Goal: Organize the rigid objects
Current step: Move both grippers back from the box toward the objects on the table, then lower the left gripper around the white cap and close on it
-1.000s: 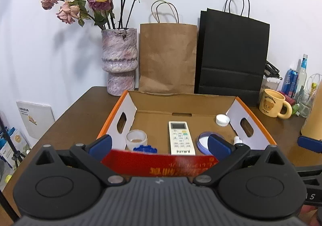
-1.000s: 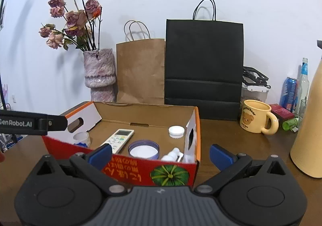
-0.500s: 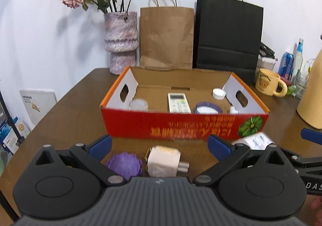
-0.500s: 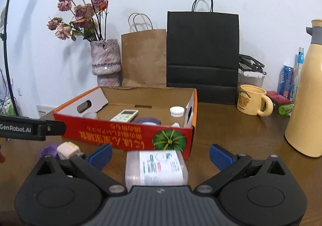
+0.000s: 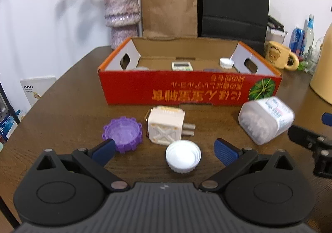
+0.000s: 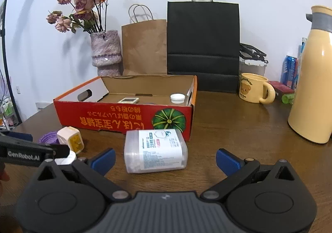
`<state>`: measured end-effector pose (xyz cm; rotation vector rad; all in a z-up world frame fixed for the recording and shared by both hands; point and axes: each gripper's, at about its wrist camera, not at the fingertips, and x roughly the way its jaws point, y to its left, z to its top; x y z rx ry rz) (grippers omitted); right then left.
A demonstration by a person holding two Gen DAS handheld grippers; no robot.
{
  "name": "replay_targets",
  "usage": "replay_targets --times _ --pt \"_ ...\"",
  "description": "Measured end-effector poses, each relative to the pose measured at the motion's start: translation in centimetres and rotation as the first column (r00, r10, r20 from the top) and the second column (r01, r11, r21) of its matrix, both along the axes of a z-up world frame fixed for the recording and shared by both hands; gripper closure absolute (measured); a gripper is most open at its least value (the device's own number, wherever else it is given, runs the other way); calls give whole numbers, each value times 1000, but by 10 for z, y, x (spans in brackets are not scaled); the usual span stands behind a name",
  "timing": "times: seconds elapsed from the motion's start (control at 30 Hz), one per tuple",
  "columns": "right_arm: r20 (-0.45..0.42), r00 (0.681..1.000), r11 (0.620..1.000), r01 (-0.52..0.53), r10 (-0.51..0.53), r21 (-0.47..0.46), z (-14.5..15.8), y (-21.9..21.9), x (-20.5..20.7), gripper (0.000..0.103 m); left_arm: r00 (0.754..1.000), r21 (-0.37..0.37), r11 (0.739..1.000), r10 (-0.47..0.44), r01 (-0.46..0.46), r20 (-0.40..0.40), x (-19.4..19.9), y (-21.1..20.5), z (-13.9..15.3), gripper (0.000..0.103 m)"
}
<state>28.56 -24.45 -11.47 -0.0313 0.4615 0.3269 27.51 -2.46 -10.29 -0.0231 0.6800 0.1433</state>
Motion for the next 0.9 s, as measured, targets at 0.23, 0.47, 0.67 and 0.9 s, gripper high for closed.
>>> replay_targets --times 0.23,0.47,0.67,0.9 --pt "-21 1000 1000 9 -9 3 -6 0 2 0 999 2 1000 24 -24 -31 6 1 -13 0" --pt "-38 999 1000 25 -24 15 -11 -2 5 0 999 11 1000 28 -27 -36 8 -2 -21 11" --pt "-50 998 999 33 -32 18 -15 -2 7 0 999 -4 1000 22 -22 -35 8 -2 -24 34" --pt "-55 998 999 41 -40 18 -17 -3 8 0 1000 -37 999 4 -5 -11 5 -1 -22 61"
